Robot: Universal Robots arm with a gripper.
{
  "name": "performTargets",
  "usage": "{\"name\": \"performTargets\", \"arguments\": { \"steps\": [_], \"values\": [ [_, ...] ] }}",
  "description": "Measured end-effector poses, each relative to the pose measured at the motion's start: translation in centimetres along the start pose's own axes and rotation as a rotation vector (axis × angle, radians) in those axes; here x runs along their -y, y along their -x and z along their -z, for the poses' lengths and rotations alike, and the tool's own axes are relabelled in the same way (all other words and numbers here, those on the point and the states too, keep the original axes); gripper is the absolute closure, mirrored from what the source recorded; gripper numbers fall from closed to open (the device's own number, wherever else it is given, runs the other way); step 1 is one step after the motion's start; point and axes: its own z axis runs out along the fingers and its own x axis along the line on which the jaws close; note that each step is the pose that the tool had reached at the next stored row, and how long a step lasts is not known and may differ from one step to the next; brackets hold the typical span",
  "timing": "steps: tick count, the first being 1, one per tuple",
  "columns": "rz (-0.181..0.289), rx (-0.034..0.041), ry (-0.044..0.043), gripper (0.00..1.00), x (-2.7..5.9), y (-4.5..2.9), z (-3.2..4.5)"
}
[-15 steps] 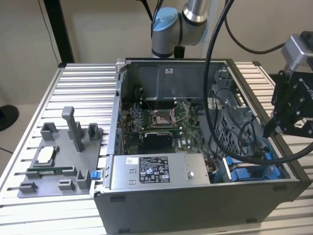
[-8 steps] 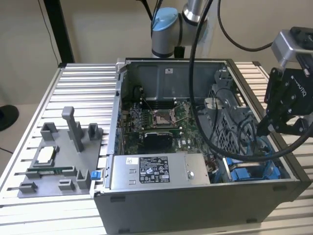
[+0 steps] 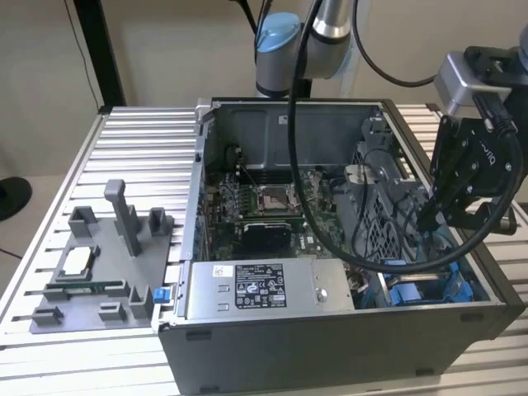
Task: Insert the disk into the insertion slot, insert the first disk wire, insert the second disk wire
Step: 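Insert the second disk wire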
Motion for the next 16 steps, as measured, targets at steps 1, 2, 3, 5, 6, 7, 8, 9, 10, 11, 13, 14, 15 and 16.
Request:
{"name": "performTargets", "arguments": {
  "steps": [1, 2, 3, 5, 6, 7, 8, 9, 10, 11, 13, 14, 15, 16],
  "values": [
    [0.001, 0.0004, -0.003, 1.0, -0.19, -0.12, 0.0],
    [0.002, 0.0012, -0.0079, 1.0, -0.35, -0.26, 0.0],
    [0.003, 0.002, -0.0149, 1.0, -0.48, -0.43, 0.01],
    [0.005, 0.0035, -0.0291, 1.0, -0.71, -0.86, 0.02],
    [0.007, 0.0045, -0.0382, 1.0, -0.85, -1.08, 0.02],
    [0.009, 0.0052, -0.0467, 1.0, -0.99, -1.27, 0.01],
    [0.01, 0.006, -0.0542, 1.0, -1.11, -1.42, 0.0],
    [0.011, 0.0068, -0.0607, 1.0, -1.24, -1.54, -0.02],
    [0.013, 0.0073, -0.0664, 1.0, -1.32, -1.63, -0.03],
    [0.015, 0.0078, -0.0708, 1.0, -1.37, -1.68, -0.05],
    [0.024, 0.0077, -0.0753, 1.0, -1.39, -1.72, -0.08],
    [0.028, 0.0074, -0.0763, 1.0, -1.43, -1.73, -0.11],
    [0.03, 0.0071, -0.0763, 1.0, -1.43, -1.74, -0.11],
    [0.029, 0.0071, -0.0763, 1.0, -1.43, -1.74, -0.11]
  ]
}}
